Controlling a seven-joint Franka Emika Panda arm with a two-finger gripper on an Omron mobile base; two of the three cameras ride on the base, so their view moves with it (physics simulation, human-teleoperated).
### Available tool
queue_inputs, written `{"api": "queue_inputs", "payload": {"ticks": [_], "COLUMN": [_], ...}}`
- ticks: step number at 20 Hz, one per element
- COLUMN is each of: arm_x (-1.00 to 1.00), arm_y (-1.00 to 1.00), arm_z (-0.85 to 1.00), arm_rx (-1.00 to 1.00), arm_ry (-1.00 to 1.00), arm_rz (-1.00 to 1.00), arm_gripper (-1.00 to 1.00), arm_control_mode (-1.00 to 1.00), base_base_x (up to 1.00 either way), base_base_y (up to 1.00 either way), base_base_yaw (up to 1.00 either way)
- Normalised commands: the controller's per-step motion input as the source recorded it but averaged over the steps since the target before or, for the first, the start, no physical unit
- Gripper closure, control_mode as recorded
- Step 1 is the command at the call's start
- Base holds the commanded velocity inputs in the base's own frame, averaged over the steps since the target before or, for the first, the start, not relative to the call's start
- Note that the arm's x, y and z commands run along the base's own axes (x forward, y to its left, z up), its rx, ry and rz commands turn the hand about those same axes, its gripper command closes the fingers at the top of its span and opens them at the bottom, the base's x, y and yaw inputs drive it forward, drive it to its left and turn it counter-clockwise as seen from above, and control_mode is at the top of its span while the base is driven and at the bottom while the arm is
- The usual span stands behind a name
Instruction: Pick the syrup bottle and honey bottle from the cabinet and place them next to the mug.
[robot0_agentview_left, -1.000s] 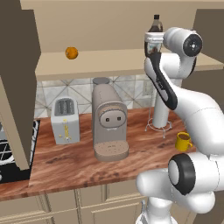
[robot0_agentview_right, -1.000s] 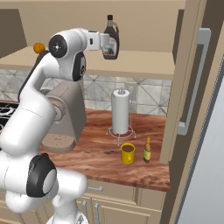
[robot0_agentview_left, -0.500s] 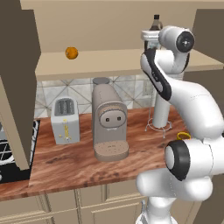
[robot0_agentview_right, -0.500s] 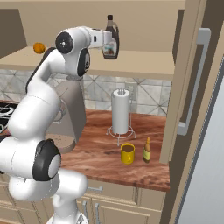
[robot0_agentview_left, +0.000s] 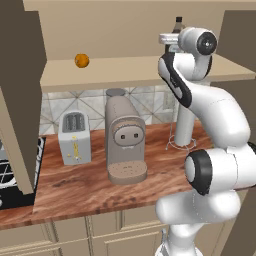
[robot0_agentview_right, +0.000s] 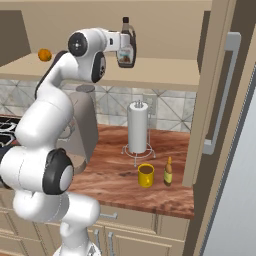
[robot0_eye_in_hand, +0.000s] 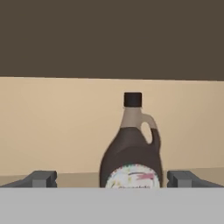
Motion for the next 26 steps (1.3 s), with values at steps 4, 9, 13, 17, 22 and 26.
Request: {"api": "queue_inputs", "payload": {"ticks": [4,9,13,17,22,26], "arm_x": [0.12,0.36,0.17,0.01,0.39,0.49], "arm_y": [-0.07,-0.25,-0.10,0.00,-0.04,-0.02], "arm_z": [0.19,0.03,0.00,0.00,0.00,0.00], "arm_rx": [0.00,0.00,0.00,0.00,0.00,0.00], "arm_ry": [0.00,0.00,0.00,0.00,0.00,0.00], "arm_rz": [0.00,0.00,0.00,0.00,0.00,0.00], "arm_gripper": [-1.00,-1.00,-1.00,-1.00,-1.00,-1.00], "arm_control_mode": [-1.00,-1.00,-1.00,-1.00,-1.00,-1.00], "base_base_x": [0.00,0.00,0.00,0.00,0.00,0.00], "base_base_y": [0.00,0.00,0.00,0.00,0.00,0.00], "base_base_yaw": [0.00,0.00,0.00,0.00,0.00,0.00]}}
